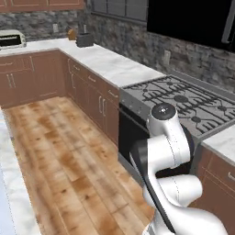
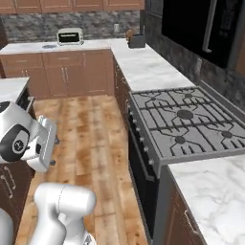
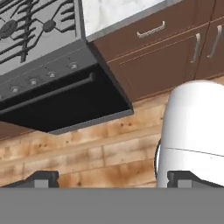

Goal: Place the fish on the counter behind the older fish on the same shelf of the fridge to maintain FIFO order. Close the fridge door when finished.

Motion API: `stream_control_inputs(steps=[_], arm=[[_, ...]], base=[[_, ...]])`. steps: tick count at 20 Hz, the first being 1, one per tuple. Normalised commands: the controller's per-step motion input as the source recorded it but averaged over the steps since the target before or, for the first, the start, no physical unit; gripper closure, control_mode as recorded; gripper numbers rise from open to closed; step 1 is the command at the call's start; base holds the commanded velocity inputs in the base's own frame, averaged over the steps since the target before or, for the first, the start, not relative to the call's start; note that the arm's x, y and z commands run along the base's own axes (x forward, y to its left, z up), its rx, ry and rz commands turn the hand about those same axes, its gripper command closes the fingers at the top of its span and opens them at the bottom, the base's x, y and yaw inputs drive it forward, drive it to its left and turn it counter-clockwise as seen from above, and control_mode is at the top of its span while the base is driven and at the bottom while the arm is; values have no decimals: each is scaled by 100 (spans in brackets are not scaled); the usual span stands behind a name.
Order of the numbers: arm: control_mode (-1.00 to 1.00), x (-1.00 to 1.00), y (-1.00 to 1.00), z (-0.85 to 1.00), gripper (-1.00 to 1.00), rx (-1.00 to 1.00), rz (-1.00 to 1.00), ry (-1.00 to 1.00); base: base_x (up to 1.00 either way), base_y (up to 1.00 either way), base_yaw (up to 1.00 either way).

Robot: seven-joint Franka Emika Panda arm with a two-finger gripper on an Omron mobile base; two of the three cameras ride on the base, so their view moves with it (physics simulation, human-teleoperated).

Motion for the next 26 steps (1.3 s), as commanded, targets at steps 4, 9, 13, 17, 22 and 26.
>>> stream_control_inputs(steps=[4,9,13,17,22,26], arm=[[100,0,0,0,-100,0,0,0],[100,0,0,0,-100,0,0,0],[100,0,0,0,-100,0,0,0],[100,0,0,0,-100,0,0,0],[100,0,0,0,-100,0,0,0],[100,0,0,0,-100,0,0,0]], base=[[100,-24,37],[100,-17,37],[100,-18,36],[100,-21,36],[100,-21,38],[100,-27,39]])
